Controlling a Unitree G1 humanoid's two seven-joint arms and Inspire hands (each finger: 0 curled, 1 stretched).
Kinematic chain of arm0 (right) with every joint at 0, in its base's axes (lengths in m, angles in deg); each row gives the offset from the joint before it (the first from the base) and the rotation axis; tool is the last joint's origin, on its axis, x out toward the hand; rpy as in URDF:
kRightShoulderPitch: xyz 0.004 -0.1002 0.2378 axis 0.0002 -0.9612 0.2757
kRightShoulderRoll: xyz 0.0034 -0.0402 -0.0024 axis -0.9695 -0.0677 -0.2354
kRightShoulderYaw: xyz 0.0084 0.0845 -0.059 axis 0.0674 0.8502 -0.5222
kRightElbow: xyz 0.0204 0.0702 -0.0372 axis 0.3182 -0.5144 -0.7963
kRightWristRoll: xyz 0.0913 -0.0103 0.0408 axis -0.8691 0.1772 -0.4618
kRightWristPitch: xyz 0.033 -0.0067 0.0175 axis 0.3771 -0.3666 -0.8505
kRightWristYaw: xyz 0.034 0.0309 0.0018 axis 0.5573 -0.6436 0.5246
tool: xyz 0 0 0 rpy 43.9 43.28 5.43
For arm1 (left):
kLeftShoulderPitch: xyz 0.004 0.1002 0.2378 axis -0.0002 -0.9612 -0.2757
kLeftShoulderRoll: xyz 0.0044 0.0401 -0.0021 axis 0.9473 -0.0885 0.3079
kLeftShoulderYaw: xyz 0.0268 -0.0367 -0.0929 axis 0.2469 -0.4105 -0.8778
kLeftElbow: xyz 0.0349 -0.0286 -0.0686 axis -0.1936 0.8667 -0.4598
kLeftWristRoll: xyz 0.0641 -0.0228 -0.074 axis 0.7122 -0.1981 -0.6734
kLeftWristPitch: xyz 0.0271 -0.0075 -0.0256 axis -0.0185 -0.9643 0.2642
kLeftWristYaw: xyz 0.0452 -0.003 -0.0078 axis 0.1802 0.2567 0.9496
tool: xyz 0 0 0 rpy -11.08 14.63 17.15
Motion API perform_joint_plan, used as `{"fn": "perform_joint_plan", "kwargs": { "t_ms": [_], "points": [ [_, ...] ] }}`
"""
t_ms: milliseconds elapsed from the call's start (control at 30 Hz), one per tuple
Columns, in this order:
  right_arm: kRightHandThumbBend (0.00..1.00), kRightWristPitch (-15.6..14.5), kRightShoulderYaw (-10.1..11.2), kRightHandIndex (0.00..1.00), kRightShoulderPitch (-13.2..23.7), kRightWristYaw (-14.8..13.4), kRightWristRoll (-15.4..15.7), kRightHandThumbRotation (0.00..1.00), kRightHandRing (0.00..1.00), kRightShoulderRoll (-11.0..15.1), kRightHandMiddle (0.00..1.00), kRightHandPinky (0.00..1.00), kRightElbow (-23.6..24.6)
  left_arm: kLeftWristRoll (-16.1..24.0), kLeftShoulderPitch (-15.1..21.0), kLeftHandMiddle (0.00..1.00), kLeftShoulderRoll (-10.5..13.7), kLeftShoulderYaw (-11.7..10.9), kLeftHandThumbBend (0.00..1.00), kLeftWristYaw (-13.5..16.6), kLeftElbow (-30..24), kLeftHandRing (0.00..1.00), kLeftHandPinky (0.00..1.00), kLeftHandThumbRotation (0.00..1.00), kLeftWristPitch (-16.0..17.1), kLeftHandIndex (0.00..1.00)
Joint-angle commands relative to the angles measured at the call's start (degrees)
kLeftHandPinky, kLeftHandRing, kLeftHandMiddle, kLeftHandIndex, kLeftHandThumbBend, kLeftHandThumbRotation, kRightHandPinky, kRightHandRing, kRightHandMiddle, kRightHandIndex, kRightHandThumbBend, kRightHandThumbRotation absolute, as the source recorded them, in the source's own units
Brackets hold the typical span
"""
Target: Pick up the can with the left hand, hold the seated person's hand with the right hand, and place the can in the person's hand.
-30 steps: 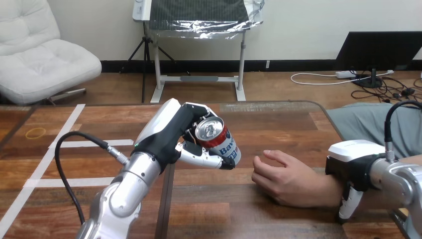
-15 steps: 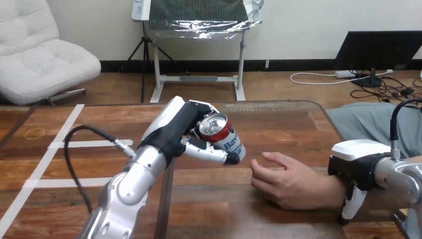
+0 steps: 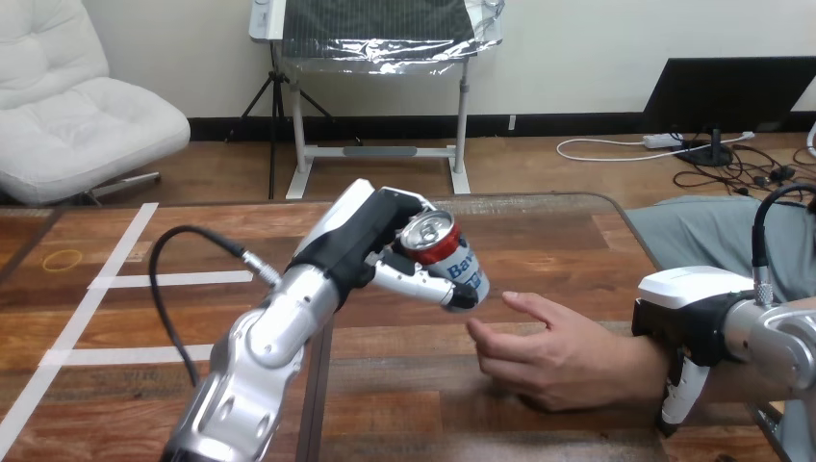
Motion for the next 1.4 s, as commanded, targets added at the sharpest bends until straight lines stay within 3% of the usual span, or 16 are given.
{"fn": "perform_joint_plan", "kwargs": {
  "t_ms": [0,433,867,1067,1367],
  "points": [
    [0.73,0.1,5.6,0.4,6.1,0.6,-1.7,0.0,0.26,3.4,0.37,0.18,6.7,-2.5,14.8,0.43,-1.9,-1.5,0.68,-0.7,4.1,0.37,0.32,0.0,0.1,0.48],
    [0.73,0.4,5.1,0.45,7.8,1.6,-0.7,0.0,0.3,4.0,0.39,0.21,9.0,-2.9,23.2,0.45,-3.3,-1.8,0.68,-0.9,12.3,0.39,0.33,0.0,-0.6,0.49],
    [0.74,0.6,5.2,0.47,9.0,1.5,-0.3,0.0,0.34,3.7,0.43,0.26,9.7,-3.2,31.3,0.45,-4.8,-1.6,0.67,-0.2,22.5,0.39,0.33,0.0,0.9,0.5],
    [0.75,0.7,5.3,0.44,9.5,1.1,-0.7,0.0,0.31,3.3,0.4,0.24,9.2,-2.8,34.5,0.46,-5.3,-1.0,0.67,-0.5,26.3,0.39,0.33,0.0,1.3,0.5],
    [0.75,0.2,5.0,0.4,10.2,2.4,0.1,0.0,0.26,3.7,0.35,0.19,10.1,-4.2,38.6,0.46,-6.9,-1.9,0.66,-1.2,31.5,0.39,0.32,0.0,1.3,0.5]
  ]
}}
